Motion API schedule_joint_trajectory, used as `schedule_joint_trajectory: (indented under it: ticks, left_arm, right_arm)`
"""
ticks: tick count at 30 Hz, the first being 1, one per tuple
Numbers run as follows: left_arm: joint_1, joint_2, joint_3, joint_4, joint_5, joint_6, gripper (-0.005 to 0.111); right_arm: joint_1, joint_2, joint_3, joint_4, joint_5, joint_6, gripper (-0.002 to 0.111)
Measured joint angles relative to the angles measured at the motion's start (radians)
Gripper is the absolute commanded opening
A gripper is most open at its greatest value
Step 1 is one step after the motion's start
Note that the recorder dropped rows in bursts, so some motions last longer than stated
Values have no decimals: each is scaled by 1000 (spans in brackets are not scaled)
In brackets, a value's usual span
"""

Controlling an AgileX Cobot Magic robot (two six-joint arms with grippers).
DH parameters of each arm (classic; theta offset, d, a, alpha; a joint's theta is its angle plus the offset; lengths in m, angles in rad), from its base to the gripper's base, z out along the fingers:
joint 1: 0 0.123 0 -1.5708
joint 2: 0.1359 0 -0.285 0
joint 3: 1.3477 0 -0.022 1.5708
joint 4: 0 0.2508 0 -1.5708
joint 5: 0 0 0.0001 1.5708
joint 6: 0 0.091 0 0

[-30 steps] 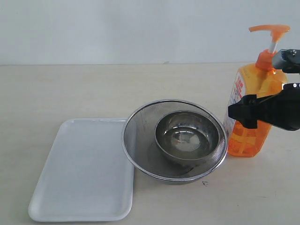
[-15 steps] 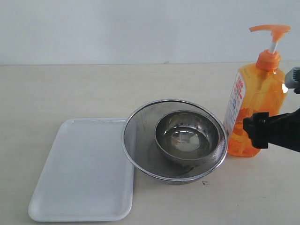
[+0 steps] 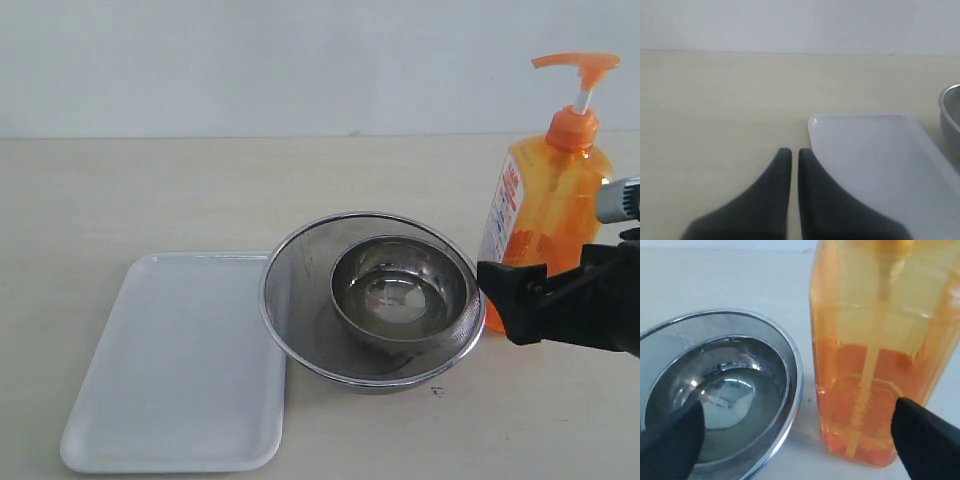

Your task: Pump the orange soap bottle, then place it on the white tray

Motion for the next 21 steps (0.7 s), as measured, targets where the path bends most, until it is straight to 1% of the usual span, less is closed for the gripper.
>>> schedule_joint_trajectory:
  ticks: [3, 8, 9, 13, 15, 20, 21]
  left_arm:
    - [0, 0, 0, 0, 0, 0, 5]
    - [0, 0, 0, 0, 0, 0, 5]
    - [0, 0, 0, 0, 0, 0, 5]
    - [0, 0, 0, 0, 0, 0, 5]
    - [0, 0, 0, 0, 0, 0, 5]
    - [0, 0, 0, 0, 0, 0, 5]
    - [0, 0, 0, 0, 0, 0, 5]
  right_arm:
    - [0, 0, 5, 0, -63, -15, 90]
    - [0, 0, 77, 16, -295, -27, 90]
    - [0, 0, 108, 34, -369, -41, 90]
    - [0, 5, 139, 48, -449, -67, 90]
    - [0, 54, 139, 60, -508, -71, 90]
    - [0, 313, 139, 71, -760, -34, 90]
    - [0, 337, 137, 76, -783, -27, 90]
